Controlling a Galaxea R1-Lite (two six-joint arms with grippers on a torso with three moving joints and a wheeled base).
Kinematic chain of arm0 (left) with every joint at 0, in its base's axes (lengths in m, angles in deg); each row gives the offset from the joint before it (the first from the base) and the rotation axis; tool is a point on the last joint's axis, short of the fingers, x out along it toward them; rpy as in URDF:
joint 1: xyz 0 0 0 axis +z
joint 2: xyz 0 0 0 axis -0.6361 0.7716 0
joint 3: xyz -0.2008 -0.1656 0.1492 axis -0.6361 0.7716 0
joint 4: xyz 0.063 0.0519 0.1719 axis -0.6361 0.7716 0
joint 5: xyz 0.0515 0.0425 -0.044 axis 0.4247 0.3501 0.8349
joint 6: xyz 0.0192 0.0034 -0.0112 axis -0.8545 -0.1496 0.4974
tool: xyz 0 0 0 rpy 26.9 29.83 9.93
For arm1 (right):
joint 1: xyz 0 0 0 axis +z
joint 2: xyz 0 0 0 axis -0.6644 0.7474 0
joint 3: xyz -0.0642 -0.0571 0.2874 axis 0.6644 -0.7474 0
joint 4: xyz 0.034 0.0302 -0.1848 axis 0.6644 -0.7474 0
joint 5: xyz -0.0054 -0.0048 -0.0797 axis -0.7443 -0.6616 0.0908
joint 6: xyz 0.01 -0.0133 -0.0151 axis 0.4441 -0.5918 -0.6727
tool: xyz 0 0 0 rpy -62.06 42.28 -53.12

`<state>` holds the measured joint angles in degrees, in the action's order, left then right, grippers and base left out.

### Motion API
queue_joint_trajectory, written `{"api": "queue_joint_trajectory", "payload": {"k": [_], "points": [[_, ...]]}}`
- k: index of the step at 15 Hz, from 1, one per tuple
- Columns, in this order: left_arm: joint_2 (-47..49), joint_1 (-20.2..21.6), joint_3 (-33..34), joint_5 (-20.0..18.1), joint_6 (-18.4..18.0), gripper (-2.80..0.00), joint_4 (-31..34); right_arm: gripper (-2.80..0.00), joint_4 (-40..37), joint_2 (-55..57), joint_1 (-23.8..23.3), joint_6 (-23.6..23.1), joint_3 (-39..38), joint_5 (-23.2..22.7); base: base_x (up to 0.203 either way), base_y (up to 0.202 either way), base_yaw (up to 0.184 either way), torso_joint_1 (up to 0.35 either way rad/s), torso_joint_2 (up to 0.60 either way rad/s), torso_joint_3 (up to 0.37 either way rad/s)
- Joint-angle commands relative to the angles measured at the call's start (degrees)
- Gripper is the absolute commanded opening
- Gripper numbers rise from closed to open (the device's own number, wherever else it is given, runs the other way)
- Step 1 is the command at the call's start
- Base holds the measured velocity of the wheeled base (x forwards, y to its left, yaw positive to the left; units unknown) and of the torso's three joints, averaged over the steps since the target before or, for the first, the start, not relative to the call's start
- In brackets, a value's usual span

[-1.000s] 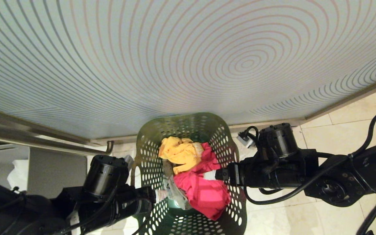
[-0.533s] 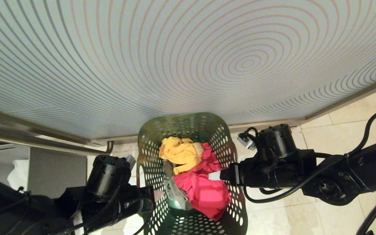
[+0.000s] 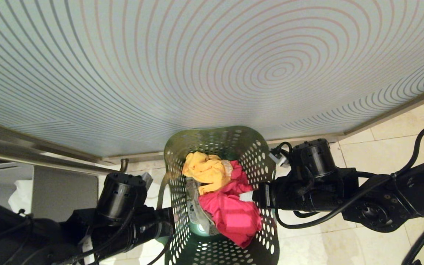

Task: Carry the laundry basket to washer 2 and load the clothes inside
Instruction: Pick up the clothes basket and put it beside the washing machine

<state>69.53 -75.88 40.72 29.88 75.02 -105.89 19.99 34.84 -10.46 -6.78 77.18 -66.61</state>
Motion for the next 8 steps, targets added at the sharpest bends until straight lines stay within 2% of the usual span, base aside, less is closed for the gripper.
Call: {"api": "queue_joint_trajectory", "payload": {"k": [1, 8], "points": [[-1.0, 0.0, -0.2, 0.0, 0.2, -2.8, -0.1, -2.8, 0.1, -0.3, 0.0, 0.2, -0.3, -0.1, 0.0, 0.0, 0.0, 0.0, 0.0, 0.0], [-4.1, -0.1, -0.1, -0.1, 0.2, -2.8, 4.9, -2.8, -2.2, -2.4, 0.2, 0.4, -0.2, -0.1, 0.0, 0.0, 0.0, 0.0, 0.0, 0.0]]}}
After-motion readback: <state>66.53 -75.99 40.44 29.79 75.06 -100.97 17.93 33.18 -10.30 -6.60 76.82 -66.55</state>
